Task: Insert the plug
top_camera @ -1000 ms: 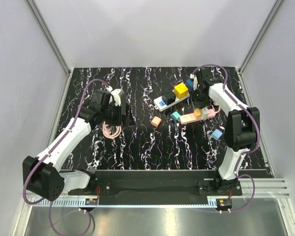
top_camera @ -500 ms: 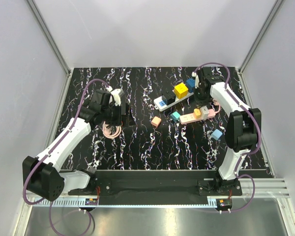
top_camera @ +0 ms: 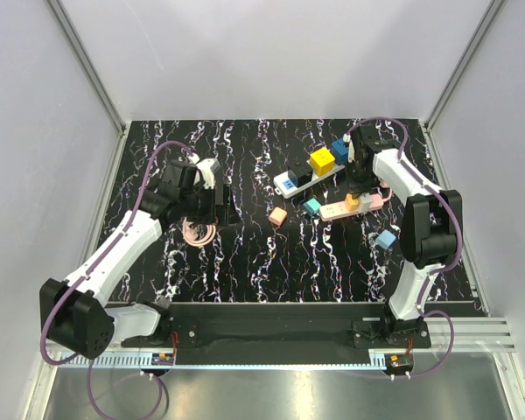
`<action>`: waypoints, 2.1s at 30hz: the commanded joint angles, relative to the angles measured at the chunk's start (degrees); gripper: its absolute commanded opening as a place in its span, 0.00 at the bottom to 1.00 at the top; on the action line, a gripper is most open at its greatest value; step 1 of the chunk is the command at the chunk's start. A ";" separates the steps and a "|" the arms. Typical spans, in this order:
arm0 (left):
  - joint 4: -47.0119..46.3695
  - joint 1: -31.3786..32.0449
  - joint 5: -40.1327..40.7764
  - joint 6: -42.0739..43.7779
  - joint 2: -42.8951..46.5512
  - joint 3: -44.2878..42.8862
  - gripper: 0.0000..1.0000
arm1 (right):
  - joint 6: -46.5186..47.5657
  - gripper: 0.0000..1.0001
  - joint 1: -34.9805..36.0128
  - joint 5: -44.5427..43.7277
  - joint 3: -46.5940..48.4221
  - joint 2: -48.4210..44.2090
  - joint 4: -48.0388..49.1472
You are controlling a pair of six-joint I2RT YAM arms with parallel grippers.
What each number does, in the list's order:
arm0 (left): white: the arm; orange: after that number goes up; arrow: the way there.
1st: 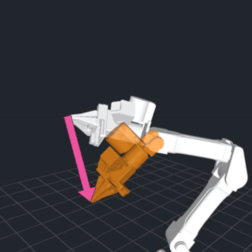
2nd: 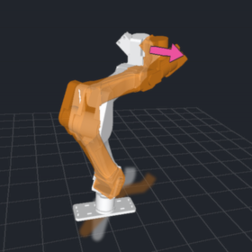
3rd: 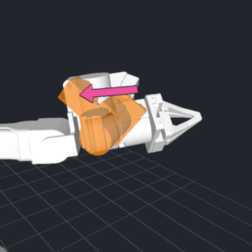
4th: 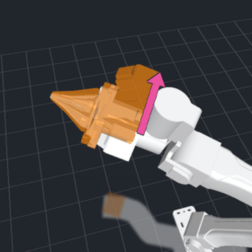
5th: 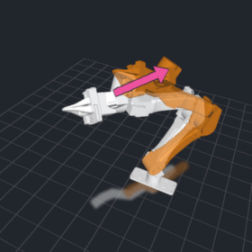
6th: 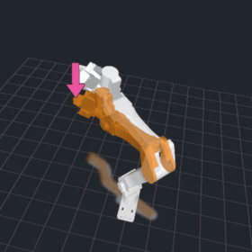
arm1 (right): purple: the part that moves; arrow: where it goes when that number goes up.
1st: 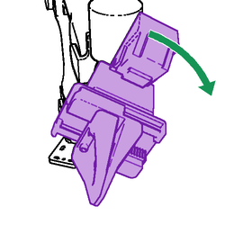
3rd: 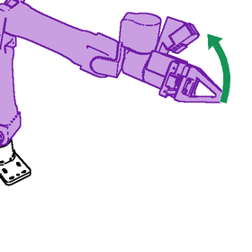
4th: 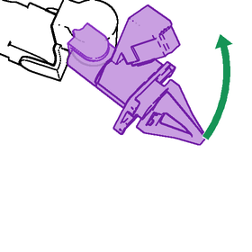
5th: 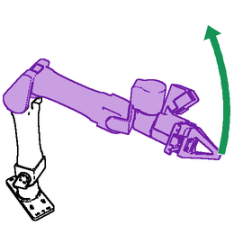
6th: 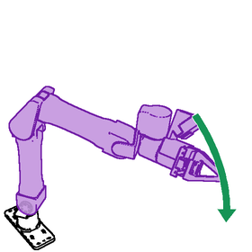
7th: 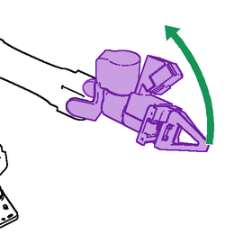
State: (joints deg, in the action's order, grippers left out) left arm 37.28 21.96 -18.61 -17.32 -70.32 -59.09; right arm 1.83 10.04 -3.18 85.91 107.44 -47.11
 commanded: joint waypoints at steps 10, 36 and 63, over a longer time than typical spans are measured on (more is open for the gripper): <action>-2.38 0.02 5.43 0.80 3.97 0.91 0.99 | -1.03 0.00 -0.29 2.83 6.37 -3.55 -2.98; -1.77 -1.21 3.75 -2.02 3.18 1.61 0.97 | -1.47 0.00 -3.63 -4.55 2.50 -0.20 -2.54; 2.53 17.86 13.34 3.00 -45.42 -39.08 0.79 | -20.81 1.00 -3.01 17.25 -23.33 -45.91 25.13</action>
State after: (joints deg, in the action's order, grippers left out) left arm 39.66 39.22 -7.20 -14.81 -113.34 -94.19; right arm -17.17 6.76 12.71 63.20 64.07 -27.90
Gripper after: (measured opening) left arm 0.803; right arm 0.994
